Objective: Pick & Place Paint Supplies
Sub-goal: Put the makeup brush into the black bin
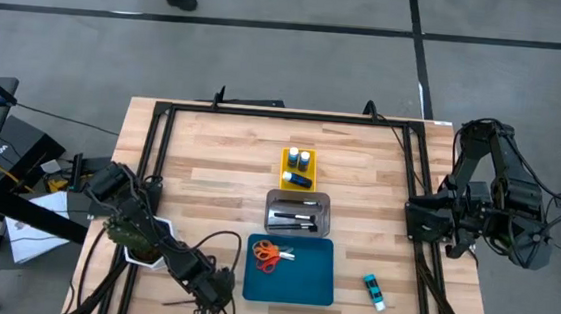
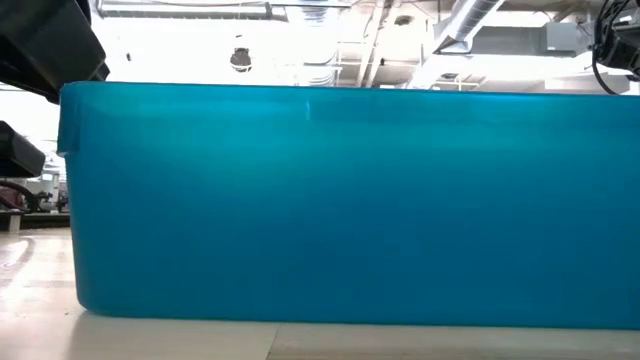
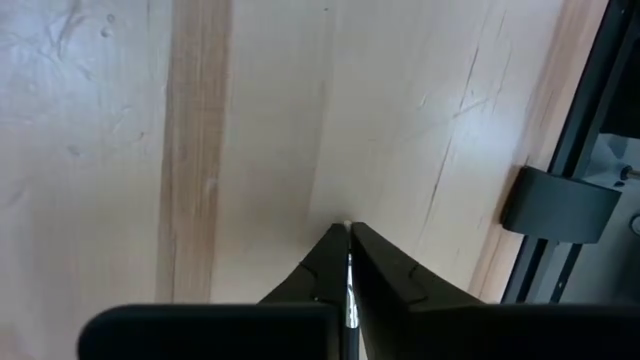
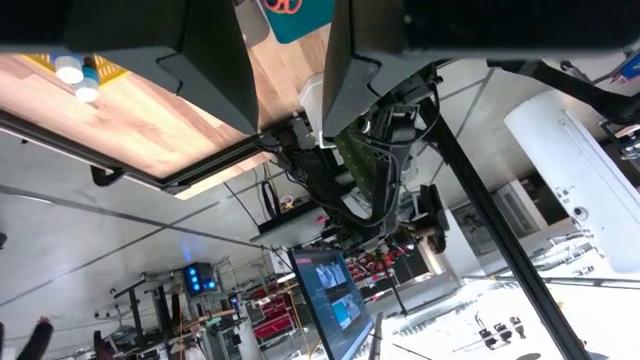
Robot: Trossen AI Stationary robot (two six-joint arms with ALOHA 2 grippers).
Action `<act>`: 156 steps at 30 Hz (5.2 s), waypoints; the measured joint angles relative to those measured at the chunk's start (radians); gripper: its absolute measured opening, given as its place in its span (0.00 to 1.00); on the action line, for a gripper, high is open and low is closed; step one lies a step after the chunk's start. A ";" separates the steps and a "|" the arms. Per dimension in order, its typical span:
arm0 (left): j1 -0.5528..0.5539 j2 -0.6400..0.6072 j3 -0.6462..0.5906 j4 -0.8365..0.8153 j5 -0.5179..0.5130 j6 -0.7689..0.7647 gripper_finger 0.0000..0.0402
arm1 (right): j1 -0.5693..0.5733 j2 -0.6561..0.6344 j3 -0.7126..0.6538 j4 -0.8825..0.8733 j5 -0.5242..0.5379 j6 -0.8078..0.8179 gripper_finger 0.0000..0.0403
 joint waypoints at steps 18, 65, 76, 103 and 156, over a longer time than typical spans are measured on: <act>0.072 -0.082 -0.003 -0.001 0.067 0.027 0.00 | 0.000 -0.001 0.000 0.000 0.000 -0.005 0.28; 0.373 -0.277 0.000 -0.276 -0.049 0.318 0.00 | 0.000 -0.047 0.000 -0.032 -0.025 -0.009 0.28; 0.542 -0.333 0.004 -0.305 -0.084 0.471 0.00 | 0.000 -0.047 0.000 -0.031 -0.025 -0.001 0.28; 0.761 -0.307 0.236 -0.317 -0.104 0.708 0.00 | 0.000 -0.053 0.000 -0.035 -0.022 -0.001 0.28; 0.778 0.350 0.991 -0.477 -0.088 1.214 0.00 | 0.000 -0.131 0.000 -0.105 -0.029 0.002 0.28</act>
